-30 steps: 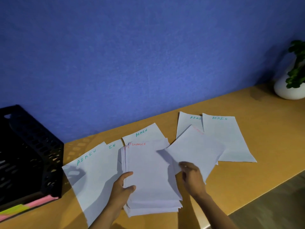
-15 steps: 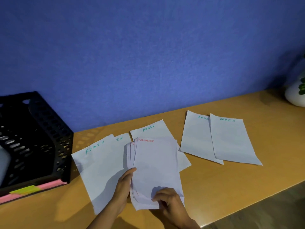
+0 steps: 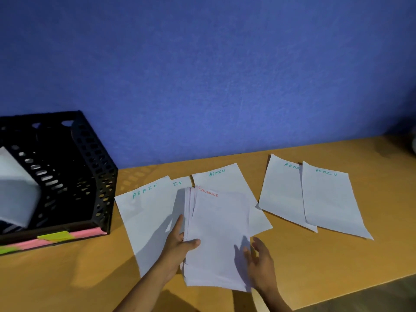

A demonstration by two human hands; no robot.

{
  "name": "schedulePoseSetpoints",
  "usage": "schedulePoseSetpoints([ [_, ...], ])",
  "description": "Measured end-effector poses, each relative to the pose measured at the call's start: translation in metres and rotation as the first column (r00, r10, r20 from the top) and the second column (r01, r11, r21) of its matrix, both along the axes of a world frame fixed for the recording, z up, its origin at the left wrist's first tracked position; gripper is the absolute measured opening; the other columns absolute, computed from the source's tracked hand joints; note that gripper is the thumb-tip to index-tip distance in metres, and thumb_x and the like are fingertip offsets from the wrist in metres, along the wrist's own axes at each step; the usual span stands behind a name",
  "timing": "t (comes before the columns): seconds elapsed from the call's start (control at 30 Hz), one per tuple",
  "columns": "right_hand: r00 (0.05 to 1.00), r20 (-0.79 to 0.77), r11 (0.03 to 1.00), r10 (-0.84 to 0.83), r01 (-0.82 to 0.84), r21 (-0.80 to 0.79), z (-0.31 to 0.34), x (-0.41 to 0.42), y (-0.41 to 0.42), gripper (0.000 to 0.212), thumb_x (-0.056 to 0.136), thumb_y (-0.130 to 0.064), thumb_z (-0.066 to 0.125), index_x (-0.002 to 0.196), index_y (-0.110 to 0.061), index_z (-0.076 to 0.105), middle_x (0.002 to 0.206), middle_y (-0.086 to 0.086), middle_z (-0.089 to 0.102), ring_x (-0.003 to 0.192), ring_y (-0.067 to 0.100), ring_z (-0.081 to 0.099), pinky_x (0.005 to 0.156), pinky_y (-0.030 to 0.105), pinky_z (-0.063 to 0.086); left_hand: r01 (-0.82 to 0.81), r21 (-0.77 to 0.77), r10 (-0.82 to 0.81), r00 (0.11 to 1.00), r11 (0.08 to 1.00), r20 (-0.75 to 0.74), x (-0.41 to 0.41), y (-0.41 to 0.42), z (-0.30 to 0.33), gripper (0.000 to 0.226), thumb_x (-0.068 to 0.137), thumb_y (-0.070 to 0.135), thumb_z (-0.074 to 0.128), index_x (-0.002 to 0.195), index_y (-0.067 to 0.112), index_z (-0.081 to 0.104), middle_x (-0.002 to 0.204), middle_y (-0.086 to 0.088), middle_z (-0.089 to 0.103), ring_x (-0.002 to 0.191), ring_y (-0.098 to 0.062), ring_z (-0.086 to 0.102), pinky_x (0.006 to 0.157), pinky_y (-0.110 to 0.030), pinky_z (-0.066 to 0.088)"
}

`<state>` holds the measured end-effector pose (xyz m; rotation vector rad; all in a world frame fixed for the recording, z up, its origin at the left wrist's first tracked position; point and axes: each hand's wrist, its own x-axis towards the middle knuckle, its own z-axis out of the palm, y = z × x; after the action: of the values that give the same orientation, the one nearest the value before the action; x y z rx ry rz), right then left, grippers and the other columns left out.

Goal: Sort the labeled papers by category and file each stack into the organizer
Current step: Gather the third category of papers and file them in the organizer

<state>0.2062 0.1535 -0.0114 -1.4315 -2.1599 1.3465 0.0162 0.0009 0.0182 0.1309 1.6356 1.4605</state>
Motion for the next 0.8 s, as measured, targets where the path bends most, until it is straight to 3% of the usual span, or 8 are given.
schedulePoseSetpoints([
  [0.13, 0.981, 0.011, 0.876, -0.196, 0.18, -0.446, 0.011, -0.013, 0.006, 0.041, 0.096, -0.039, 0.06, 0.11, -0.001, 0.066, 0.095, 0.017, 0.071, 0.084, 0.034, 0.069, 0.073, 0.038, 0.056, 0.029, 0.12, -0.028, 1.0, 0.992, -0.009, -0.009, -0.016, 0.025, 0.071, 0.082, 0.004, 0.074, 0.139, 0.034, 0.046, 0.124, 0.004, 0.067, 0.112, -0.02, 0.065, 0.096, -0.044, 0.053],
  [0.2, 0.981, -0.033, 0.752, -0.191, 0.124, -0.647, 0.018, -0.018, -0.001, 0.049, 0.092, -0.048, 0.061, 0.092, 0.0, 0.073, 0.084, 0.025, 0.073, 0.072, 0.039, 0.071, 0.061, 0.038, 0.059, 0.056, 0.19, -0.057, 0.998, 0.98, -0.002, -0.011, -0.024, 0.04, 0.071, 0.079, 0.009, 0.077, 0.137, 0.035, 0.048, 0.13, 0.001, 0.064, 0.118, -0.024, 0.062, 0.1, -0.049, 0.049],
  [0.3, 0.985, -0.119, 0.612, -0.126, -0.017, -0.791, 0.019, -0.028, -0.014, 0.054, 0.083, -0.061, 0.062, 0.099, -0.012, 0.078, 0.093, 0.015, 0.073, 0.077, 0.034, 0.066, 0.064, 0.035, 0.053, 0.071, 0.297, -0.078, 0.997, 0.952, 0.015, -0.012, -0.04, 0.059, 0.073, 0.077, 0.009, 0.077, 0.14, 0.032, 0.046, 0.136, -0.004, 0.06, 0.123, -0.028, 0.058, 0.103, -0.05, 0.047],
  [0.4, 0.961, -0.26, 0.494, -0.099, -0.18, -0.851, 0.017, -0.042, -0.03, 0.056, 0.084, -0.061, 0.06, 0.117, -0.017, 0.072, 0.109, 0.007, 0.063, 0.091, 0.026, 0.057, 0.068, 0.033, 0.044, 0.065, 0.36, -0.076, 0.997, 0.931, 0.015, -0.012, -0.057, 0.071, 0.071, 0.079, 0.005, 0.074, 0.14, 0.031, 0.048, 0.136, -0.007, 0.059, 0.124, -0.028, 0.057, 0.097, -0.04, 0.051],
  [0.5, 0.91, -0.388, 0.388, -0.146, -0.308, -0.869, 0.018, -0.052, -0.041, 0.058, 0.087, -0.045, 0.07, 0.132, -0.009, 0.06, 0.115, 0.013, 0.069, 0.08, 0.021, 0.07, 0.06, 0.03, 0.054, 0.068, 0.375, -0.074, 0.997, 0.924, 0.002, -0.013, -0.071, 0.075, 0.069, 0.082, 0.002, 0.071, 0.141, 0.028, 0.046, 0.138, -0.008, 0.058, 0.126, -0.029, 0.056, 0.095, -0.038, 0.051],
  [0.57, 0.873, -0.44, 0.356, -0.209, -0.351, -0.866, 0.017, -0.059, -0.045, 0.053, 0.087, -0.026, 0.073, 0.133, -0.004, 0.058, 0.125, 0.02, 0.065, 0.103, 0.034, 0.069, 0.076, 0.042, 0.059, 0.05, 0.361, -0.058, 0.998, 0.931, 0.01, -0.014, -0.082, 0.074, 0.07, 0.081, 0.001, 0.071, 0.141, 0.026, 0.046, 0.136, -0.01, 0.059, 0.124, -0.031, 0.056, 0.095, -0.039, 0.051],
  [0.63, 0.863, -0.446, 0.358, -0.235, -0.35, -0.866, 0.014, -0.065, -0.049, 0.046, 0.087, -0.014, 0.069, 0.131, -0.003, 0.059, 0.135, 0.022, 0.059, 0.119, 0.042, 0.059, 0.089, 0.049, 0.055, 0.019, 0.339, -0.031, 0.999, 0.941, 0.029, -0.017, -0.094, 0.071, 0.07, 0.079, 0.001, 0.071, 0.139, 0.028, 0.048, 0.132, -0.012, 0.061, 0.121, -0.032, 0.059, 0.092, -0.039, 0.052],
  [0.8, 0.869, -0.484, 0.496, -0.097, -0.38, -0.781, 0.016, -0.076, -0.054, 0.054, 0.081, -0.004, 0.074, 0.132, -0.009, 0.058, 0.133, 0.02, 0.061, 0.118, 0.041, 0.06, 0.092, 0.053, 0.052, -0.036, 0.198, 0.035, 0.999, 0.98, 0.011, -0.026, -0.127, 0.061, 0.065, 0.079, 0.007, 0.072, 0.134, 0.035, 0.051, 0.127, -0.006, 0.066, 0.115, -0.03, 0.063, 0.098, -0.048, 0.05],
])
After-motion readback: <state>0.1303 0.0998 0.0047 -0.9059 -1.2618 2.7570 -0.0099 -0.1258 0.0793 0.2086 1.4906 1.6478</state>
